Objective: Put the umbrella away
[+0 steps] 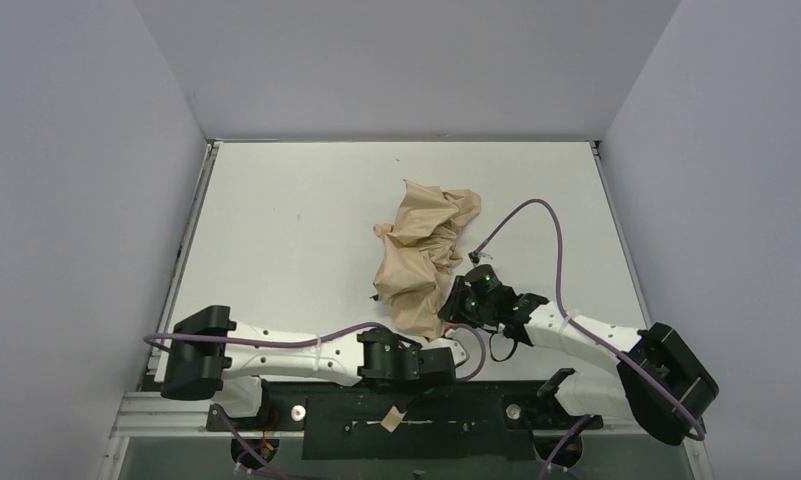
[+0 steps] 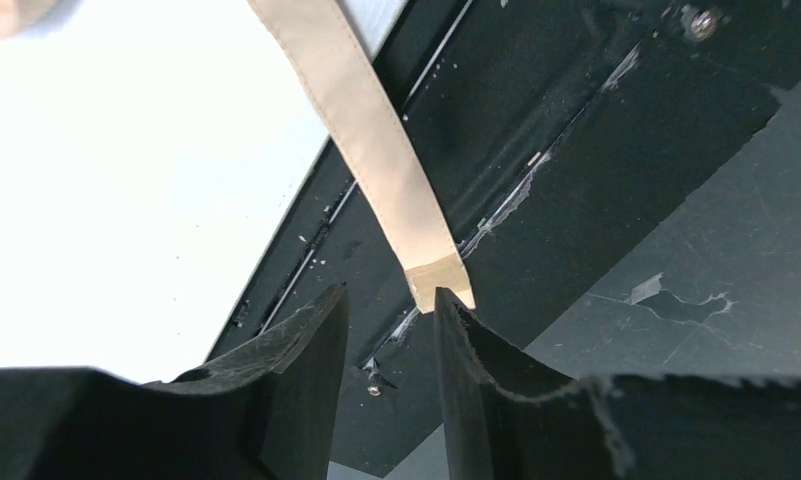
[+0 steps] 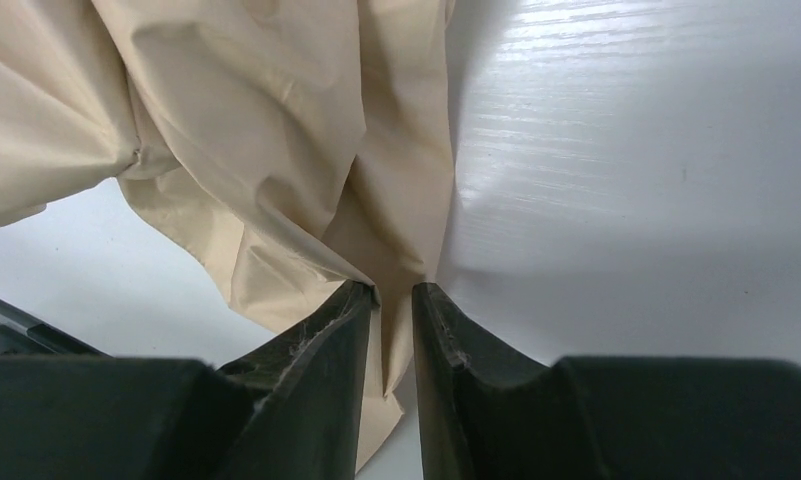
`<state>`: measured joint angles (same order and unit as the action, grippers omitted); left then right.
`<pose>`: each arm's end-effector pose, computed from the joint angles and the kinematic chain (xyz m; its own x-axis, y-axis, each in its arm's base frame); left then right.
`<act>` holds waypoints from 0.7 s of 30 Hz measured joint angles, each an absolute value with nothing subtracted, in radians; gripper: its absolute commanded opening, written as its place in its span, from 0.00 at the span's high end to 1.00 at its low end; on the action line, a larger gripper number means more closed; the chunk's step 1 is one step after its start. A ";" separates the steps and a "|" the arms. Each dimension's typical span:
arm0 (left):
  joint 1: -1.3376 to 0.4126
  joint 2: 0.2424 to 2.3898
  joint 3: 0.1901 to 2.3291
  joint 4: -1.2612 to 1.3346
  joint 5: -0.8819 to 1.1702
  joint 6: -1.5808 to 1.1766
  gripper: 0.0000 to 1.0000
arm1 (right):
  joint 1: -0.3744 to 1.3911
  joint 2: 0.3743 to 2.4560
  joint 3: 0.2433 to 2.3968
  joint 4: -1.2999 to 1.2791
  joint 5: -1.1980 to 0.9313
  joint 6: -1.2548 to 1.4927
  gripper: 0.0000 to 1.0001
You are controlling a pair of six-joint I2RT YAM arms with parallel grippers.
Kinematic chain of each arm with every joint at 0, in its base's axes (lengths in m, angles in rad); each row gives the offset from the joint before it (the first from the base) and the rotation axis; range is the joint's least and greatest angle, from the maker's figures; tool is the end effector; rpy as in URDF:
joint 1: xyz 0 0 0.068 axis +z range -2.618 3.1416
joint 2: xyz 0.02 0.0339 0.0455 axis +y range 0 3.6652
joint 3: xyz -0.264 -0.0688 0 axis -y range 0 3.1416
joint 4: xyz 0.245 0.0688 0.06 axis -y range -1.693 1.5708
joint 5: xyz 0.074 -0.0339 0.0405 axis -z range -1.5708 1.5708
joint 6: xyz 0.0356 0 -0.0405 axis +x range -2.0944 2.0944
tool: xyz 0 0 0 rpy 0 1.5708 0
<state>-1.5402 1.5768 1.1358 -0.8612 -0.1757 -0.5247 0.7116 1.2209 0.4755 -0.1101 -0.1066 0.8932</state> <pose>0.0153 -0.2974 0.2220 -0.5178 0.7957 -0.3141 0.8357 0.5490 0.0129 0.1656 0.1478 0.1568 -0.9055 0.2421 -0.3486 0.0052 0.8276 0.5613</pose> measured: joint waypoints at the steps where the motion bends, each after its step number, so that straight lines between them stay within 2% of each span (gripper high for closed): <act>1: -1.535 1.559 1.132 -0.857 -0.176 -0.519 0.64 | 0.710 1.214 0.475 -0.117 -0.102 0.894 0.74; 6: -1.432 1.445 1.083 -0.783 -0.158 -0.507 0.59 | 0.704 1.153 0.475 -0.171 -0.076 0.883 0.64; 11: -1.222 1.341 1.002 -0.668 -0.099 -0.498 0.53 | 0.699 1.048 0.476 -0.250 -0.065 0.855 0.51; 16: -1.073 1.308 0.955 -0.570 -0.032 -0.488 0.53 | 0.699 0.932 0.485 -0.330 -0.058 0.839 0.47; 21: -0.952 1.308 0.948 -0.496 0.023 -0.484 0.53 | 0.699 0.900 0.509 -0.395 -0.056 0.825 0.46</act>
